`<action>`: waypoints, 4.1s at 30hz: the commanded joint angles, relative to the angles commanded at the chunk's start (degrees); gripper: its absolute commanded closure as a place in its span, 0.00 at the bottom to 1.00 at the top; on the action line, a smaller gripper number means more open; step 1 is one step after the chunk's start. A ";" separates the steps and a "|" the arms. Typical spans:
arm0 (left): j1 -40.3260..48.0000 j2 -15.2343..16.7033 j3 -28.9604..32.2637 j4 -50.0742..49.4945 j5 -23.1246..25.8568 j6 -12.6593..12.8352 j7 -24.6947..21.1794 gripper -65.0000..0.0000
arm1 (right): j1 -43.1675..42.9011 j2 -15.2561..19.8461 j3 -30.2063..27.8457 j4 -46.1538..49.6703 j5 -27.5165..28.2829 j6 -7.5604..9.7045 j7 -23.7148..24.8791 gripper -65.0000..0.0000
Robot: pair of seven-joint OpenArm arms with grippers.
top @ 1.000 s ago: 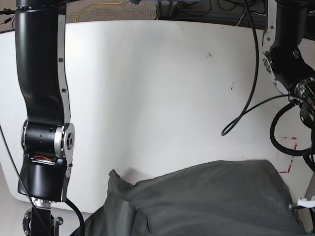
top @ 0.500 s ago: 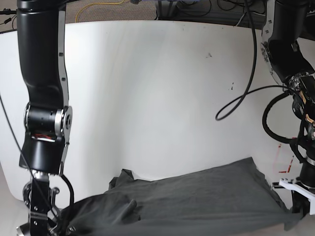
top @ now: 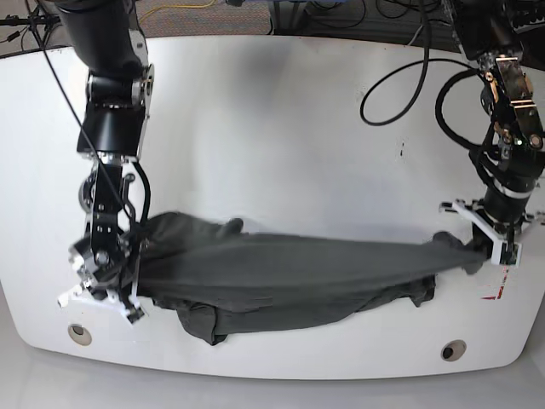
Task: Fold the T-shirt properly
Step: 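Lay the shirt flat by dragging both grippers across the table, then pull the held shirt edge outward with the right gripper to stretch it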
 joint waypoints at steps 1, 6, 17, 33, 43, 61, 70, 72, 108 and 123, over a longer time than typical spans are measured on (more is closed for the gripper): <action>2.55 0.09 -0.53 -0.09 0.00 0.00 0.00 1.00 | -2.90 0.00 0.88 1.23 0.09 0.44 0.00 1.00; 9.41 0.09 -0.97 -0.26 0.09 0.00 0.00 1.00 | -10.99 -1.23 3.34 4.66 -0.18 1.85 0.00 1.00; 21.36 0.18 -0.97 -0.44 0.26 0.00 0.26 1.00 | -22.59 -3.34 10.11 5.98 0.18 1.98 0.26 1.00; 30.07 -0.26 -3.25 -0.62 0.44 0.00 0.26 1.00 | -26.73 -6.95 15.12 6.07 0.09 1.98 0.09 1.00; 32.26 -0.26 -6.86 -0.70 0.44 0.00 0.26 1.00 | -27.16 -9.23 17.93 6.07 0.09 1.98 0.09 1.00; 32.79 -0.97 -6.51 -0.70 4.31 0.00 0.26 1.00 | -27.08 -11.96 27.78 9.76 5.54 1.98 -1.23 0.40; 32.79 -1.05 -6.51 -0.70 5.01 0.00 0.26 1.00 | -28.48 -11.87 29.01 19.34 21.10 1.98 -6.07 0.18; 32.88 -0.88 -6.51 -0.70 5.01 0.00 0.26 1.00 | -28.84 -11.87 29.01 20.48 24.53 1.98 -6.24 0.22; 33.14 -1.05 -6.68 -0.70 5.01 0.00 0.26 1.00 | -30.68 -13.36 49.32 11.43 52.92 1.98 -15.08 0.25; 32.70 -0.62 -6.77 -0.70 4.84 -6.33 0.26 1.00 | -30.59 -9.41 50.99 3.08 64.00 1.98 -14.33 0.25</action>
